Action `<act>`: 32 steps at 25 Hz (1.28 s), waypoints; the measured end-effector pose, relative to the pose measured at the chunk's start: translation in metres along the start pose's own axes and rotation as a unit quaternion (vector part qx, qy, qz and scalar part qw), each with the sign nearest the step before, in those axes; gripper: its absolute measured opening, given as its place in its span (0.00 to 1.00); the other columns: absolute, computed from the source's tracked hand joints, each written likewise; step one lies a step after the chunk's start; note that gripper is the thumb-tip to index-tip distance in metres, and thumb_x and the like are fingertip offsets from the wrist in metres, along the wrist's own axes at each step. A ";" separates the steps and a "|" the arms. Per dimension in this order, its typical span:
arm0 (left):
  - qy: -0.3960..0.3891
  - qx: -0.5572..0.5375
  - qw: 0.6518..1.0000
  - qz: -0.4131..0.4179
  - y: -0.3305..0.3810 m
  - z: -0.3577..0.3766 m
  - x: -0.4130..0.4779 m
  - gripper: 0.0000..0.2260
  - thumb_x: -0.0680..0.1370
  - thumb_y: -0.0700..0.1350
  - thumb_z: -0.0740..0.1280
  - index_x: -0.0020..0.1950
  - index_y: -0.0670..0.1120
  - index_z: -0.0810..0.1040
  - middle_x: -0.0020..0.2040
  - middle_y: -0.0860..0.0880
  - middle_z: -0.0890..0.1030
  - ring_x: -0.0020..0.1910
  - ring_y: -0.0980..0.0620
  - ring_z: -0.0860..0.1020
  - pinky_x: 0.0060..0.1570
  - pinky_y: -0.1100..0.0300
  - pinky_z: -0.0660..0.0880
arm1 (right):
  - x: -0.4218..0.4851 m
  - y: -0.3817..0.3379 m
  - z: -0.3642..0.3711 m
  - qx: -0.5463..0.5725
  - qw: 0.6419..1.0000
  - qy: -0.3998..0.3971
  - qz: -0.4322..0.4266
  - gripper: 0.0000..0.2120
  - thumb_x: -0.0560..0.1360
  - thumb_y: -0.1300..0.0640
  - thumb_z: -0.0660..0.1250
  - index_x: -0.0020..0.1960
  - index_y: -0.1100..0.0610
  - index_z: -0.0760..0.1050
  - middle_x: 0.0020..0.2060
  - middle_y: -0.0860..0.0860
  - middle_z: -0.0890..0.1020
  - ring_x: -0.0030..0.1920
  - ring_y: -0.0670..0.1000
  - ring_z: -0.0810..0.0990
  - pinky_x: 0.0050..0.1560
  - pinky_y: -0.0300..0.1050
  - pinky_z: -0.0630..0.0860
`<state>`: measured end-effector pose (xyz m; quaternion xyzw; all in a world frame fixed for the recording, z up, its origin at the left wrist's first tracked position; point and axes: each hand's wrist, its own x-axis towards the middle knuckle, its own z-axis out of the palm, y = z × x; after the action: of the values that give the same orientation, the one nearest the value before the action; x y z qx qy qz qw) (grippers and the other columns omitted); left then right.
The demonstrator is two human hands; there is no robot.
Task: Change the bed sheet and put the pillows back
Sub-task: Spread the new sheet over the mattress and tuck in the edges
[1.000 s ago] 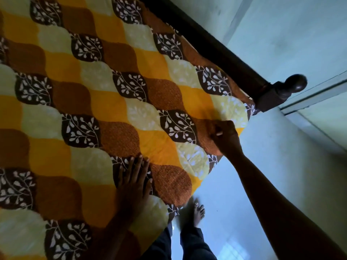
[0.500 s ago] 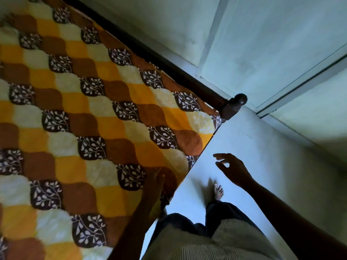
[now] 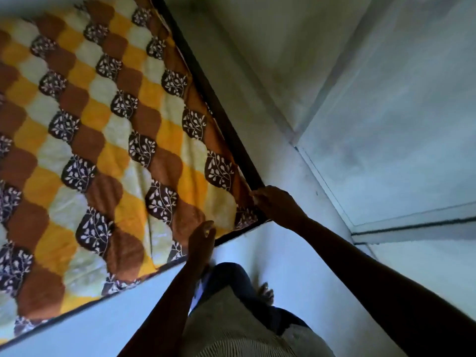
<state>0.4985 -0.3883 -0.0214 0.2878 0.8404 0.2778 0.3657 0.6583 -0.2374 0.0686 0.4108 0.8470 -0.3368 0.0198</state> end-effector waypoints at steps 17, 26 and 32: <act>0.258 -0.173 0.930 -0.198 0.100 0.074 0.077 0.16 0.75 0.44 0.69 0.61 0.42 0.77 0.58 0.45 0.79 0.55 0.47 0.78 0.50 0.61 0.73 | 0.248 0.009 -0.058 -0.261 0.825 -0.308 -0.396 0.14 0.77 0.61 0.62 0.61 0.56 0.76 0.61 0.51 0.77 0.60 0.51 0.76 0.59 0.46 0.73; 0.290 0.009 0.879 -0.379 0.140 0.116 0.131 0.15 0.68 0.55 0.72 0.49 0.47 0.82 0.44 0.46 0.80 0.46 0.41 0.77 0.47 0.48 0.68 | 0.390 -0.009 -0.015 -0.395 0.594 -0.357 -0.603 0.24 0.74 0.66 0.65 0.68 0.54 0.68 0.66 0.51 0.71 0.66 0.52 0.69 0.66 0.46 0.68; 0.321 0.008 0.896 -0.306 0.146 0.120 0.123 0.13 0.62 0.49 0.74 0.44 0.47 0.79 0.39 0.49 0.79 0.39 0.47 0.76 0.38 0.61 0.64 | 0.415 -0.019 0.008 -0.358 0.496 -0.385 -0.691 0.17 0.73 0.68 0.65 0.60 0.55 0.76 0.50 0.53 0.81 0.51 0.52 0.78 0.49 0.40 0.76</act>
<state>0.5628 -0.1736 -0.0479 -0.0851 0.9609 0.2228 0.1409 0.3678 0.0333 -0.0553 -0.5180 0.8170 -0.0355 0.2509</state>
